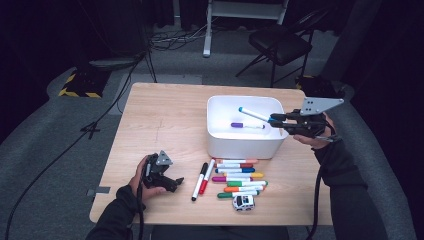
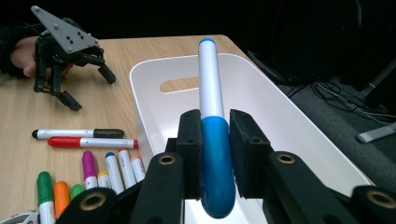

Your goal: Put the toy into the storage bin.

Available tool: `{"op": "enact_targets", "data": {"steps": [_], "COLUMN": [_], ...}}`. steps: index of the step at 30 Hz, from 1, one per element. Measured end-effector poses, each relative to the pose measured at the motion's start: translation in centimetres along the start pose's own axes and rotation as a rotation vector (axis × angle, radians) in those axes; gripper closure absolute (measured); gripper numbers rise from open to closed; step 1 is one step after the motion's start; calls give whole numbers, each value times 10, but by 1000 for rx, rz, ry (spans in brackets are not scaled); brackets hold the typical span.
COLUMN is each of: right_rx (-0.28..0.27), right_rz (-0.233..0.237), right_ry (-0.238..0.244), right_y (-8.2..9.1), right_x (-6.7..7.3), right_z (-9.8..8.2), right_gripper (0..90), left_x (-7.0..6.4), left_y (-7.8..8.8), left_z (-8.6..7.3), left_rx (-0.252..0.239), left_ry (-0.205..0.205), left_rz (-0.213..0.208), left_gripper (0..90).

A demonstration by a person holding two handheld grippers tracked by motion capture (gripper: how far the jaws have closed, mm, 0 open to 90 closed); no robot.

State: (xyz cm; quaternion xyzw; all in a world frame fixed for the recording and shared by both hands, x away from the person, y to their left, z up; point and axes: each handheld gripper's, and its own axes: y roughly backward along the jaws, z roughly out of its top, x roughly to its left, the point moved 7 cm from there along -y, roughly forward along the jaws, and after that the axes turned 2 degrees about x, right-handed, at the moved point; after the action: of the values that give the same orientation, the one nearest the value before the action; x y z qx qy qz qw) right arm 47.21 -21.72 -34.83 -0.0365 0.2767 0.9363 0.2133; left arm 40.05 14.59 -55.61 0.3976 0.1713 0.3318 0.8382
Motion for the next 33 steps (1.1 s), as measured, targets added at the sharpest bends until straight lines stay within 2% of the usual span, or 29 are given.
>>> {"op": "enact_targets", "data": {"steps": [8,14,23,30,33], "right_rx": [76,183,265,336,367], "right_rz": [4,10,28,42,27], "right_ry": [-8,0,-9,-33,-40], "right_y": [-25,-41,-46,-41,-38], "right_x": [-7,-12,-16,-17,-20], "right_z": [-4,-14,-29,-41,-48], "right_gripper": [752,752,752,751,751], "left_x": [0,0,0,0,0], "left_y": [0,0,0,0,0], "left_z": [0,0,0,0,0], "left_rx": [0,0,0,0,0], "left_ry": [0,0,0,0,0], "left_rz": [-1,0,2,-1,0], "left_gripper": [2,2,2,2,2]}}
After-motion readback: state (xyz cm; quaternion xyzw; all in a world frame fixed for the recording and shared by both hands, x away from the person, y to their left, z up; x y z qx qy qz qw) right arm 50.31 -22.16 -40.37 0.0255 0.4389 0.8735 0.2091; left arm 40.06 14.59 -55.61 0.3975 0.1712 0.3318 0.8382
